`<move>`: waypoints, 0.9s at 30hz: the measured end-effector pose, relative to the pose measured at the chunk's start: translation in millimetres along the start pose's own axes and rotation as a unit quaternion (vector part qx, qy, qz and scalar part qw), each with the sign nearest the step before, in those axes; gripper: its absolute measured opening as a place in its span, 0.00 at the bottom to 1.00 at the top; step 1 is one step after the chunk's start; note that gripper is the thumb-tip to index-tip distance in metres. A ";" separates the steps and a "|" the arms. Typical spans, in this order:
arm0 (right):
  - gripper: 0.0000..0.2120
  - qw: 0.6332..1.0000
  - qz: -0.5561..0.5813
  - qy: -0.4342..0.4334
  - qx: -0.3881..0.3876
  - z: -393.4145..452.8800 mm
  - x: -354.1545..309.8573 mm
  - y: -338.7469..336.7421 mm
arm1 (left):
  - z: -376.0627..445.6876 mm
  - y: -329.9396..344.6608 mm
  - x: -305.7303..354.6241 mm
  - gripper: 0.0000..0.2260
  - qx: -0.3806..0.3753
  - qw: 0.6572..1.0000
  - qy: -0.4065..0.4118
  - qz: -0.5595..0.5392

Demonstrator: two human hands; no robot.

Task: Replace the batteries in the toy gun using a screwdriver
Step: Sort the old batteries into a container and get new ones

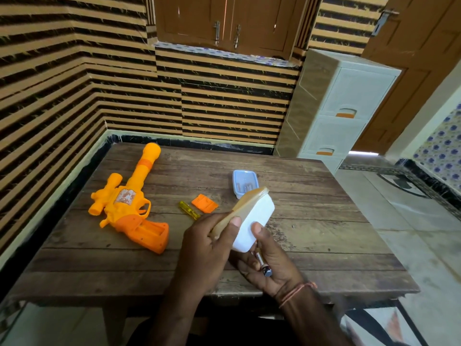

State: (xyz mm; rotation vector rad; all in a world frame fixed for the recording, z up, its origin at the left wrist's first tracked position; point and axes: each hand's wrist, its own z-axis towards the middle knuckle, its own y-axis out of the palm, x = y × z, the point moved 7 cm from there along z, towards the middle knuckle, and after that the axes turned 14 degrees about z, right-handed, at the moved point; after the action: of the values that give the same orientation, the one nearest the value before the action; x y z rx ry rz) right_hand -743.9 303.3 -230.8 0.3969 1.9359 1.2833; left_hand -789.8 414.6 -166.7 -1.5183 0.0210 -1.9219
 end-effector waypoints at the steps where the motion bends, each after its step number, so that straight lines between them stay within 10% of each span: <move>1: 0.39 1.000 0.004 0.013 -0.007 -0.3 -0.3 -0.2 | 0.7 0.1 -0.7 0.17 0.001 1.000 -0.006 -0.007; 9: 0.35 0.998 0.005 0.057 -0.023 -11.8 -4.7 -2.7 | 3.7 -21.9 -37.0 0.11 0.121 0.973 -0.188 -0.064; 21: 0.15 0.996 -0.069 0.058 -0.023 -11.1 -19.3 10.2 | -15.3 19.7 -30.2 0.12 -0.073 0.876 -0.321 -0.351; 27: 0.12 0.948 -0.209 -0.097 0.222 -15.0 -46.2 -1.4 | -13.3 14.4 -53.9 0.21 0.051 0.840 -0.359 -0.403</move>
State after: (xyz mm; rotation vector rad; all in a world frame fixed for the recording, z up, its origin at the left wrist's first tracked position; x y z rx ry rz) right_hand -724.4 264.3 -209.4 0.2966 1.9922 0.5147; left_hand -789.4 425.9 -222.9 -2.2982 -1.2015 -1.6997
